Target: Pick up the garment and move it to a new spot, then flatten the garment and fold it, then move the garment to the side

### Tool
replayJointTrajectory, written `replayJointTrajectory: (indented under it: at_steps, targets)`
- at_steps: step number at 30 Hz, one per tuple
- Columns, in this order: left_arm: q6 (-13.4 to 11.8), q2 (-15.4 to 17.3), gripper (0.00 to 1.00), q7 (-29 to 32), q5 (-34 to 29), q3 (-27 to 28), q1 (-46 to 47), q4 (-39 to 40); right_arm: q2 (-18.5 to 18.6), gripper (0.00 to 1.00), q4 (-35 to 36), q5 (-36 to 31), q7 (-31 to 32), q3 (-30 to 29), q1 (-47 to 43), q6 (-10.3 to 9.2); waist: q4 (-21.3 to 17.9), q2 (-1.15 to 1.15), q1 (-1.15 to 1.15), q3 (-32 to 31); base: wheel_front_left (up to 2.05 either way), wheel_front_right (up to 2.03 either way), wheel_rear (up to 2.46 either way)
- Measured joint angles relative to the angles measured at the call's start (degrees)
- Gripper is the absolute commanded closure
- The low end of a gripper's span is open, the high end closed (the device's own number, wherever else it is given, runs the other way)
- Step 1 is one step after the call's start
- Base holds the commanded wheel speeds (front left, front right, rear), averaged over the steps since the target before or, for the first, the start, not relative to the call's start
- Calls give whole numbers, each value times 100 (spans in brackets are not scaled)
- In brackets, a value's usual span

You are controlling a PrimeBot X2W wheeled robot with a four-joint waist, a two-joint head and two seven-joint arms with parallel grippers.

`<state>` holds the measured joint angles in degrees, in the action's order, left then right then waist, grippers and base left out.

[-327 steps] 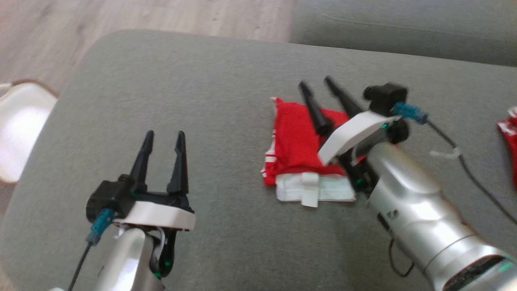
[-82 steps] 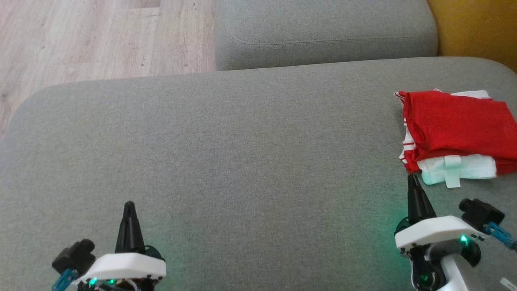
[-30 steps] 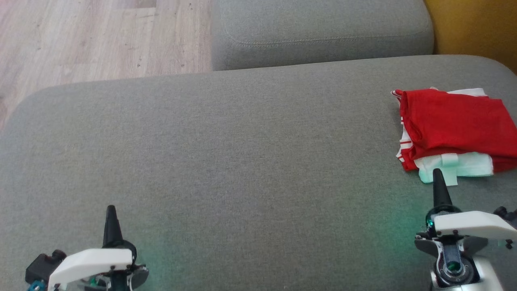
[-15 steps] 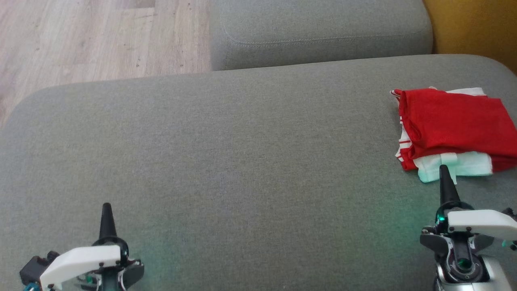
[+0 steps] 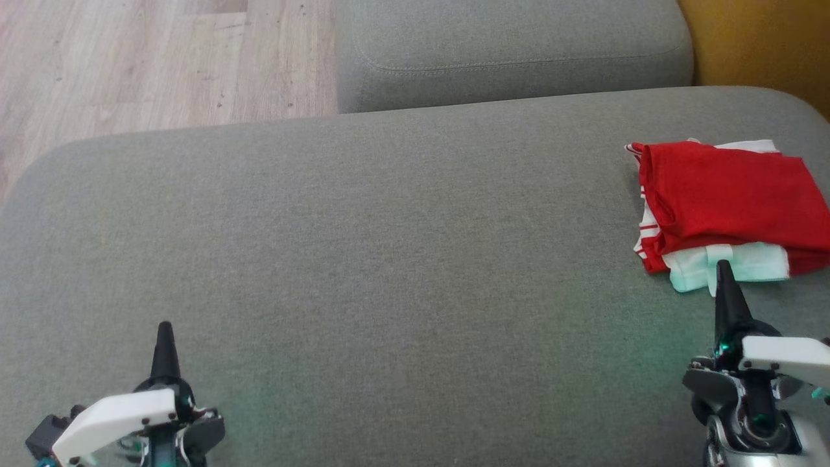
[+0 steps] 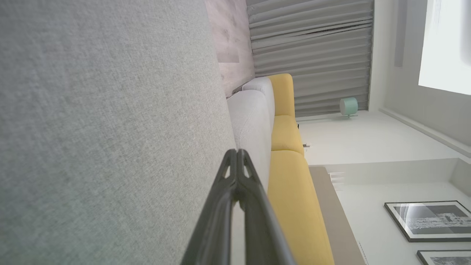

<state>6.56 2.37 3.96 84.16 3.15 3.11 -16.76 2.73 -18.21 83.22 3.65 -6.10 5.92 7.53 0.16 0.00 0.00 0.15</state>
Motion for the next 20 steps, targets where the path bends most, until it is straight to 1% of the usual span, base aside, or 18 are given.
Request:
replayJointTrajectory:
  at_steps: [10, 14, 20]
  targets:
    - [11, 0, 100, 160, 543, 82, 3, 37, -7, 100, 124, 595, 197, -112, -88, 0, -12, 0, 0, 2, 0, 0, 0]
    - [53, 0, 100, 213, 760, 112, 6, 58, -8, 100, 178, 834, 248, -149, -88, 0, -16, 0, 0, 3, 0, 0, 0]
    - [53, 0, 100, 234, 770, 131, 7, 59, -8, 100, 183, 855, 249, -155, -88, 0, -16, 0, 0, 3, 0, 0, 0]
